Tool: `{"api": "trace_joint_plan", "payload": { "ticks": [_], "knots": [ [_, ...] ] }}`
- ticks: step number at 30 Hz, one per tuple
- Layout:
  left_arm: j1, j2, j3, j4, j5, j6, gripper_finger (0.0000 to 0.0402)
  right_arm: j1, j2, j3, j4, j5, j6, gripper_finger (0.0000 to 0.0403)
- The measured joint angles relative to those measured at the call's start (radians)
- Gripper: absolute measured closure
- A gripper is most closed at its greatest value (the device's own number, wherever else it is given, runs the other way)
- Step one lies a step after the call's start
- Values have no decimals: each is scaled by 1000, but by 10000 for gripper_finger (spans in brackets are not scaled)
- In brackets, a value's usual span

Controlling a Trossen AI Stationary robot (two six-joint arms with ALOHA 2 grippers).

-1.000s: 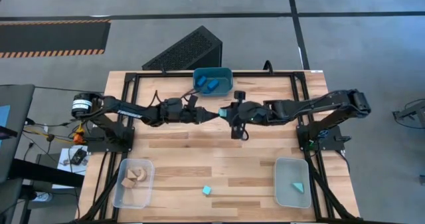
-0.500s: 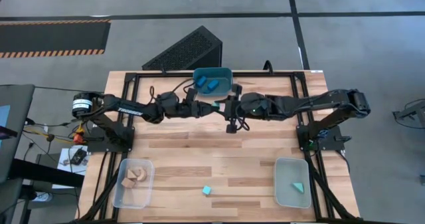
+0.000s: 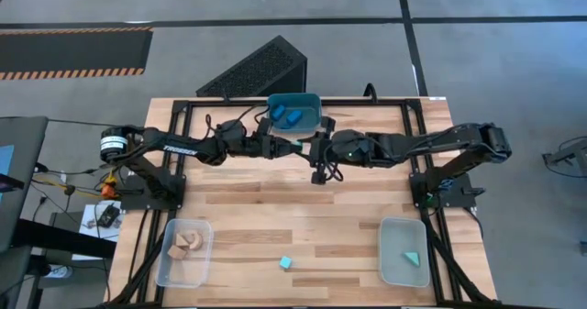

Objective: Sort & place blocks by color
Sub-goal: Put the top light blue block into the gray bin

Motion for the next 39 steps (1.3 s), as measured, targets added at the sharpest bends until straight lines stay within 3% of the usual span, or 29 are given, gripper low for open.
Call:
{"api": "trace_joint_plan", "payload": {
  "ticks": [4,10,14,17,23,30,39],
  "knots": [
    [1,-3,0,-72,45,125,354,28,-51,-1,-89,40,198,211],
    [-19,-3,-1,-161,87,350,355,54,-188,-1,-358,54,635,180],
    [-61,12,3,-173,25,575,353,80,-294,0,-615,22,925,186],
    [-109,72,45,-183,-36,628,352,101,-359,0,-797,-60,1036,200],
    [-214,274,249,-190,-82,690,351,148,-449,-1,-1021,-88,1054,235],
    [-290,503,579,-189,-141,818,350,169,-505,-1,-1099,-56,939,272],
    [-349,809,985,-196,-142,824,350,230,-581,-1,-1245,-78,901,292]
  ]
}}
